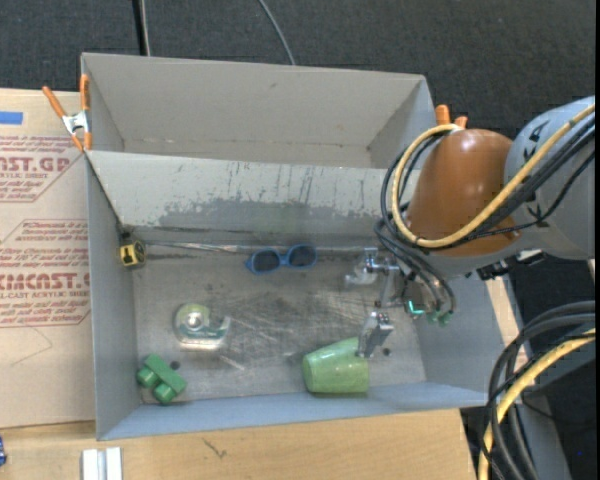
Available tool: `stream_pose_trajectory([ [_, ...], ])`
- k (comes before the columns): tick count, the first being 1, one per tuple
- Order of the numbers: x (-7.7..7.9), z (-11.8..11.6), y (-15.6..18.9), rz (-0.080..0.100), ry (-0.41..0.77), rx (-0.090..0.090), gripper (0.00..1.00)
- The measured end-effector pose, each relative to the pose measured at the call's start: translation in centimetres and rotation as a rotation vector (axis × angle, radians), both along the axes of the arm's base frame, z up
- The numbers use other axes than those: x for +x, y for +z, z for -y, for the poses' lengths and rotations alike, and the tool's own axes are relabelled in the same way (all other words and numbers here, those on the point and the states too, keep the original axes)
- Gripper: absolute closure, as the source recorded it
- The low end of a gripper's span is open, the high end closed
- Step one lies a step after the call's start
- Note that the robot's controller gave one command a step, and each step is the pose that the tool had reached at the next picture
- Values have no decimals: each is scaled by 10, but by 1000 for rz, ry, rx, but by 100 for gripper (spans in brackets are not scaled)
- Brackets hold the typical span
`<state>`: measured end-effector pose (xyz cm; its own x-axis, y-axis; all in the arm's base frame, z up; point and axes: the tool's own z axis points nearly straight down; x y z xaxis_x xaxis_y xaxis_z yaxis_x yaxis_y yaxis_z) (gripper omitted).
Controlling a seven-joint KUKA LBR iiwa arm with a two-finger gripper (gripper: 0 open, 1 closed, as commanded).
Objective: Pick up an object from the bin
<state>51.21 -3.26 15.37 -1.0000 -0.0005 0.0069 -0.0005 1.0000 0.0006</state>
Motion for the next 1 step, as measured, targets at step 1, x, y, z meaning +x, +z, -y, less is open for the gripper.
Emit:
stream_pose_trajectory([
  [1,17,-36,-71,27,106,3,0],
])
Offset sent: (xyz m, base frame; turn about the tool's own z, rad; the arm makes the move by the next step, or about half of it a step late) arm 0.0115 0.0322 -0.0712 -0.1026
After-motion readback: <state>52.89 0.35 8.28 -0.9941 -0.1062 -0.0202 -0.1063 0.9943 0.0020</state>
